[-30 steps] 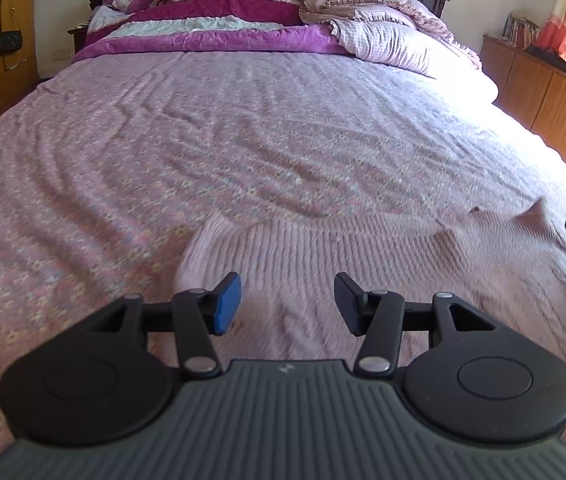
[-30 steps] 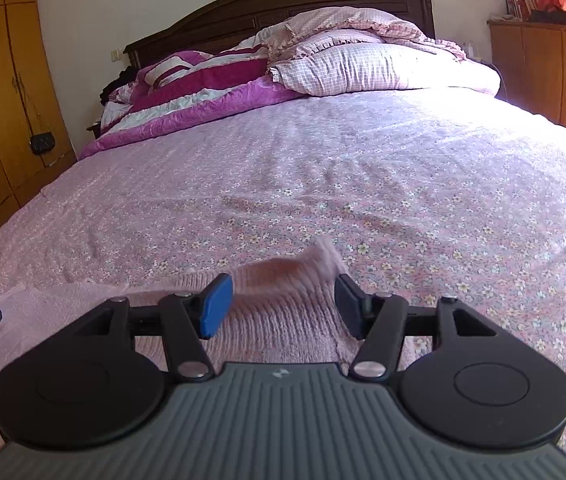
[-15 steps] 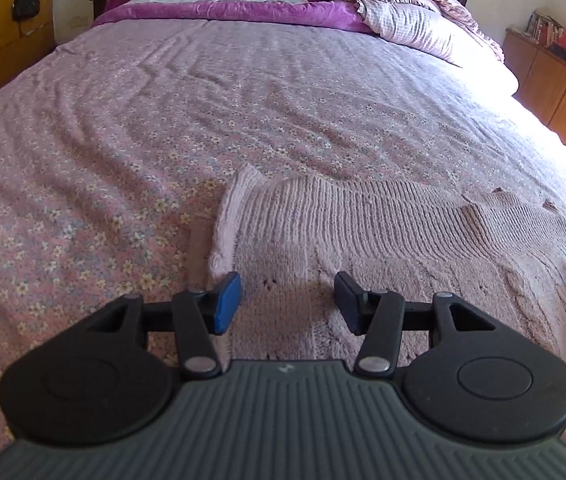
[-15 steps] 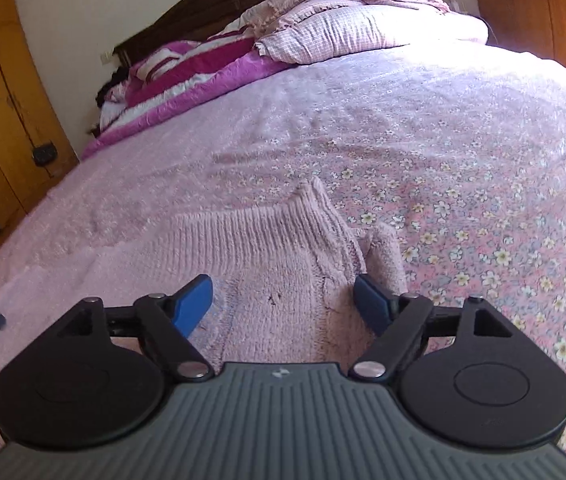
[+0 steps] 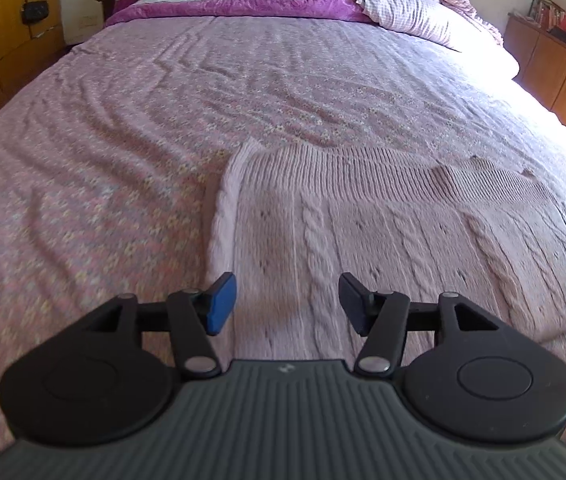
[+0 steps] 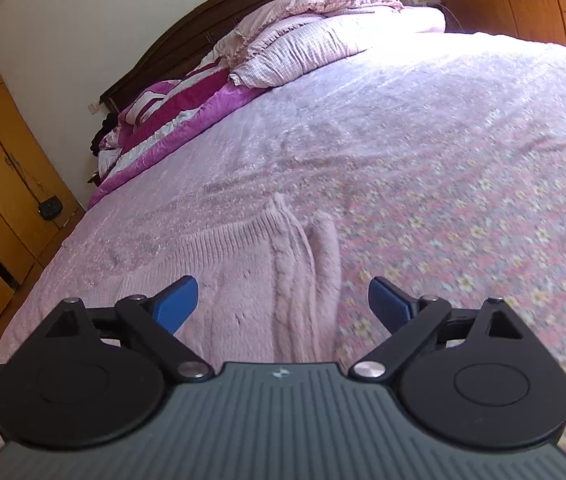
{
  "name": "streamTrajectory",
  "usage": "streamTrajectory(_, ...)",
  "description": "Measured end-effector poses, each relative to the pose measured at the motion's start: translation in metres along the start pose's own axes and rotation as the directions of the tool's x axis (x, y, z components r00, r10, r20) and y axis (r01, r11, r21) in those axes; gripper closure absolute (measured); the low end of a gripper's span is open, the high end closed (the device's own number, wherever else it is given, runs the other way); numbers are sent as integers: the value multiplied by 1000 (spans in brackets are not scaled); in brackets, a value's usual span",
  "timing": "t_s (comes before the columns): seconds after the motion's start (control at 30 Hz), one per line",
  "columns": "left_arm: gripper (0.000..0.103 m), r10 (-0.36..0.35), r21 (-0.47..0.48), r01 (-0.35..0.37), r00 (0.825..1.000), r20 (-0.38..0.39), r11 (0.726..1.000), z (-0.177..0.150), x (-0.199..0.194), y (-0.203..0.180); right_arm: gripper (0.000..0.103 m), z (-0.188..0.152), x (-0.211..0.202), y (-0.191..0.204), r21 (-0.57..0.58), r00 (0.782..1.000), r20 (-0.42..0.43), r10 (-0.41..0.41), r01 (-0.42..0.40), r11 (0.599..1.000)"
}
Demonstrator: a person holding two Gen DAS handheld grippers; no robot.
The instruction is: Fold small clothes
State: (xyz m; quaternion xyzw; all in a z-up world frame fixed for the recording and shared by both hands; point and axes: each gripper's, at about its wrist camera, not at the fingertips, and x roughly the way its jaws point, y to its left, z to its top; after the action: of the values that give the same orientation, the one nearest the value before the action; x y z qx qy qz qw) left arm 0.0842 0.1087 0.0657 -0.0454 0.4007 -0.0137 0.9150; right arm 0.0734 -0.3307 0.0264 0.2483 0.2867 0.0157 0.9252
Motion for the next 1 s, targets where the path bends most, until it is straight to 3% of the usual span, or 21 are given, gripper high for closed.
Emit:
streamTrajectory(0.13,45,-20,-5,20,1000,-4,1000,-13,-15,-7,7,-16,-6,-5,14,999,-28,-40,40,999)
streamTrajectory(0.3,45,-15,-7,15,1000,-8,1000,-25,-28,-11,7,-30,-7,-1,11,998,-54,-15,15,1000)
streamTrajectory(0.53,45,2,-27,-2,1000,-23,1000,-33,-29,-6,6,-39,-3,7,80,991,-87,97,-91,993)
streamTrajectory(0.87,45,26,-45,-28,999,-29,999,-39,-27,-5,5,-51,4,12,168,995,31,92,-96,981)
streamTrajectory(1.0,45,24,-35,-25,999,-29,999,-39,-28,-5,9,-50,11,12,242,990,60,125,-136,961)
